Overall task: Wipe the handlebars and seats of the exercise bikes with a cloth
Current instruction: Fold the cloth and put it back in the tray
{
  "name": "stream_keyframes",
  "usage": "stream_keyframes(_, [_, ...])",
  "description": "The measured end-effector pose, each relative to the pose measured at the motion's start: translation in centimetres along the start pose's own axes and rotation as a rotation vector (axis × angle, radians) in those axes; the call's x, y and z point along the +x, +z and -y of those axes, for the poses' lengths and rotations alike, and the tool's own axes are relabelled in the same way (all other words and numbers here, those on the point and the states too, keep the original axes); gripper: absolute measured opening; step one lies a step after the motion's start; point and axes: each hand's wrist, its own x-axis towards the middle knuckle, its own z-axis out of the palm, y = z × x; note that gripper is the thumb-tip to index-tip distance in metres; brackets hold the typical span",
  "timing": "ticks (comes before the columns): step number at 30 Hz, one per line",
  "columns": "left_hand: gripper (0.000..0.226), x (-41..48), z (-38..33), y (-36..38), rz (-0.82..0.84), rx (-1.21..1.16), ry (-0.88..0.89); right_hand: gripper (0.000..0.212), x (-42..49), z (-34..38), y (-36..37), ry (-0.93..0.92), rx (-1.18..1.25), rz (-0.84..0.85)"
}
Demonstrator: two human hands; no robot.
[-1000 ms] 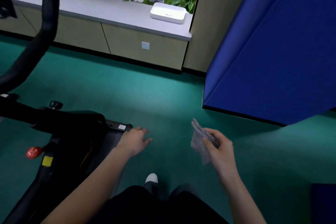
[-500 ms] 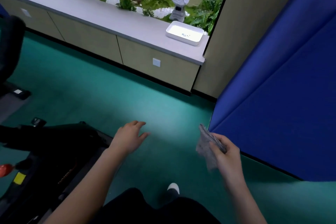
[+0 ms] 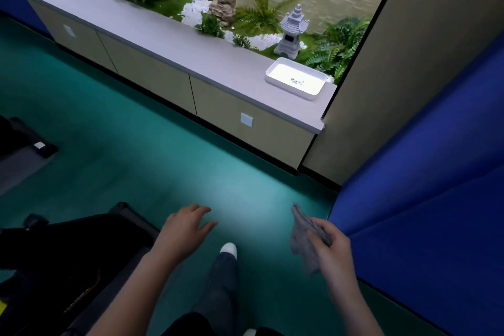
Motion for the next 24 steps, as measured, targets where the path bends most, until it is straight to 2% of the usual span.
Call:
stream_keyframes(6, [0.047, 10.8, 1.4, -3.3, -0.021, -0.077, -0.013, 0.028, 9.2, 5.6, 5.3, -0.049, -0.005, 0.057])
stream_keyframes(11, [0.047, 19.1, 1.0, -6.7, -0.015, -0.079, 0.046, 0.026, 16.0, 9.6, 8.1, -0.092, 0.014, 0.054])
stream_keyframes(24, [0.046, 36.8, -1.7, -11.3, 0.002, -0.126, 0.034, 0.029, 34.3, 14.6, 7.2, -0.075, 0.082, -0.107])
